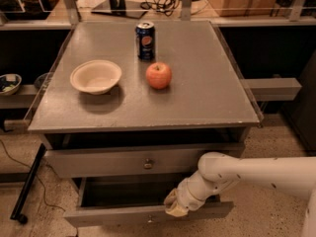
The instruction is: Open middle drawer
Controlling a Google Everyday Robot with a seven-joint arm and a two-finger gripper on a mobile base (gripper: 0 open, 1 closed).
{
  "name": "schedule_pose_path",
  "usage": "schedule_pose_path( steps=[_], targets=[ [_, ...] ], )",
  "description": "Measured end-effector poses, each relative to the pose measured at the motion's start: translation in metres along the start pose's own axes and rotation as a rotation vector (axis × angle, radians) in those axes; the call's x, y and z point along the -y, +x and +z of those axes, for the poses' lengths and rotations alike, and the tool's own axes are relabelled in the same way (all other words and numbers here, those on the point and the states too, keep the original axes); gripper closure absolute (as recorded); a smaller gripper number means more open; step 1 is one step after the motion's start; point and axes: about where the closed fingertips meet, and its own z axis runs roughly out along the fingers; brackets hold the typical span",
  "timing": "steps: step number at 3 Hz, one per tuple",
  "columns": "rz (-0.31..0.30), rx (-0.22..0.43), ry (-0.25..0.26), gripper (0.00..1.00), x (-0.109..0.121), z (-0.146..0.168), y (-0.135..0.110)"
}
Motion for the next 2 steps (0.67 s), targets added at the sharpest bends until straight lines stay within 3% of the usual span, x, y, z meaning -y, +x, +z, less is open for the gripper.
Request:
schedule_pose_path(
  steps=[2],
  targets=[
    [-0.003,0.005,-0.003,1.00,0.0054,-0.0039,-0.0008]
  ],
)
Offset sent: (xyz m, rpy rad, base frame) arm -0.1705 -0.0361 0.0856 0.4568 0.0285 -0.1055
